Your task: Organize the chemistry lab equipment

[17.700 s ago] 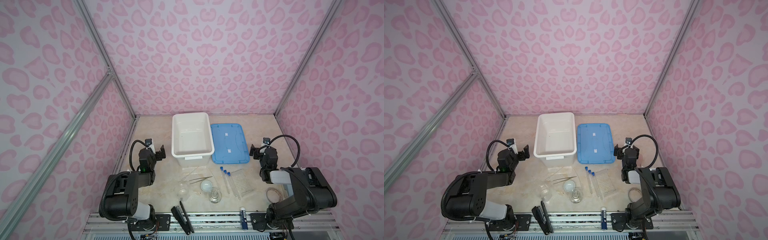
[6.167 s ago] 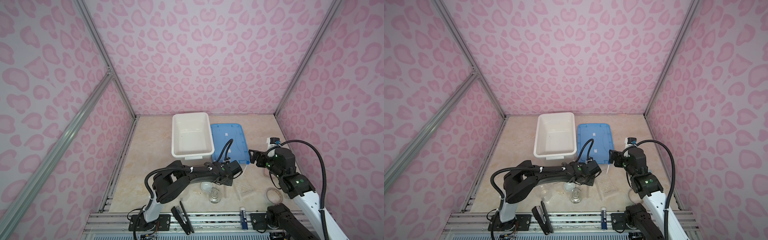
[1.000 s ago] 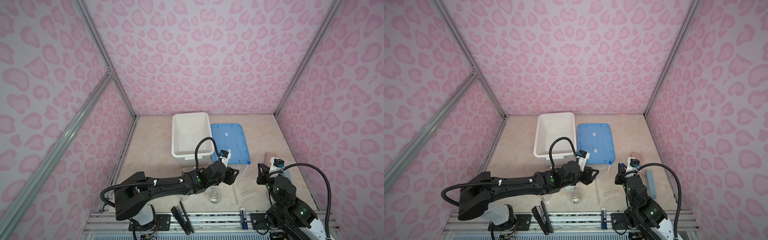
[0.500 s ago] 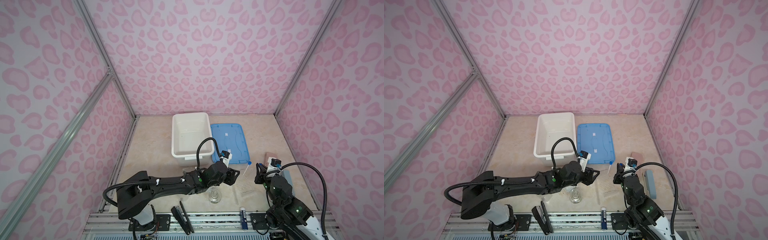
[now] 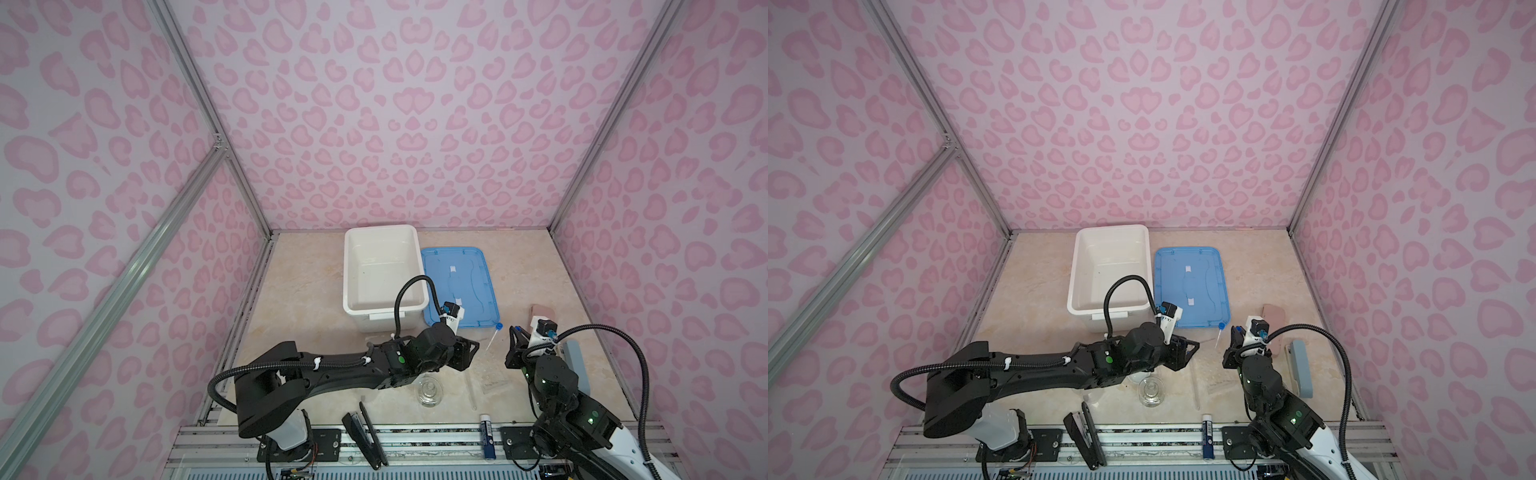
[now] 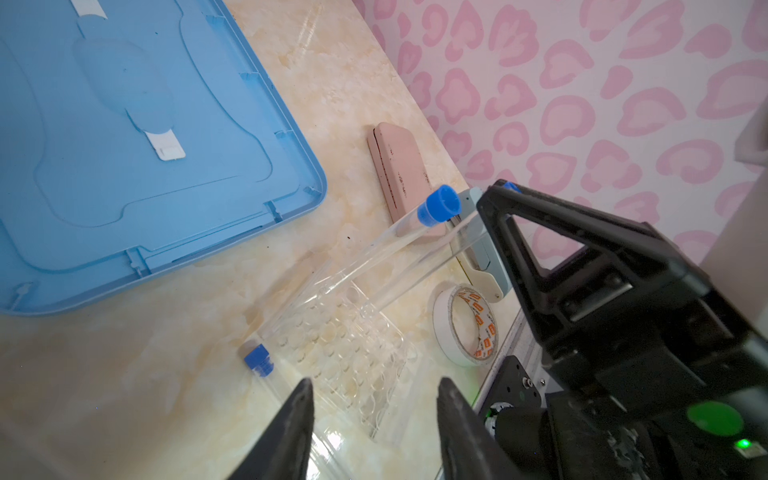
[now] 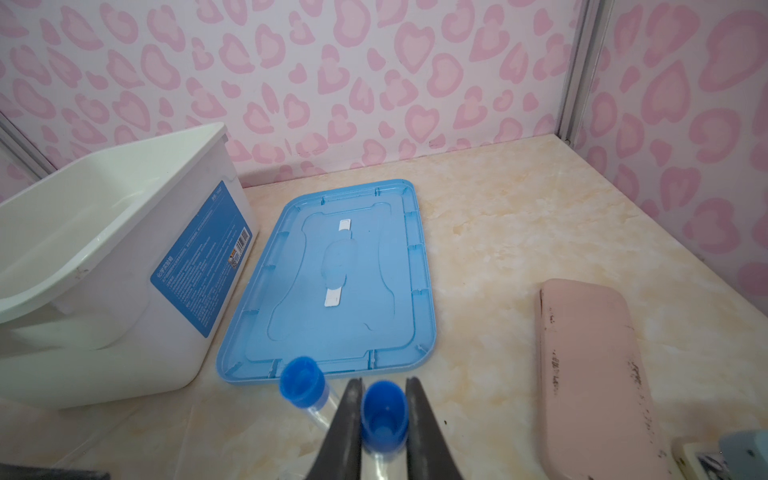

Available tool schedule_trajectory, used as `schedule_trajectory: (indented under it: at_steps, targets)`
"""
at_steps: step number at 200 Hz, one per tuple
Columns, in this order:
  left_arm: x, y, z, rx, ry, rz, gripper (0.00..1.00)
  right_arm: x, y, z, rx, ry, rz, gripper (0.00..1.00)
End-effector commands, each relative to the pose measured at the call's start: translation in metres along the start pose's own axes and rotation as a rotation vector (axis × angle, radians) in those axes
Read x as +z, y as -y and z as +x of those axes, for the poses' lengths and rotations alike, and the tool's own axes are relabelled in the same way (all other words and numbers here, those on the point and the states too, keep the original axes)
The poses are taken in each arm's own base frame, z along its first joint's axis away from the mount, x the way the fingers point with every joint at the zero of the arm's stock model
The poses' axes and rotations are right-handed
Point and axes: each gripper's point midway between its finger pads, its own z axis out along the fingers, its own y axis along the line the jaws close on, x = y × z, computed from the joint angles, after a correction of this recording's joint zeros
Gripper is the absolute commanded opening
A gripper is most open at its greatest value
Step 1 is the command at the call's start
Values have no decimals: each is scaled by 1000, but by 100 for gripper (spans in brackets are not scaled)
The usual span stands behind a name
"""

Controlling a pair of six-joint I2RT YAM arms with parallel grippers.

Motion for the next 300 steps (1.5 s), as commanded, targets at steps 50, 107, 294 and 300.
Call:
schedule_trajectory:
  at_steps: [50, 107, 294, 300]
  targets:
    - [3, -1, -5, -2, 12, -19, 50, 5, -1, 6, -60, 26, 33, 18]
    - [7, -3, -1, -16, -5, -33, 53, 1, 1, 11, -34, 45, 13, 33]
    - [31, -52, 104, 63, -549, -361, 59, -16, -5, -126, 70, -82, 46, 98]
    - [32, -52, 105, 64, -554, -364, 59, -12, -4, -123, 74, -112, 43, 98]
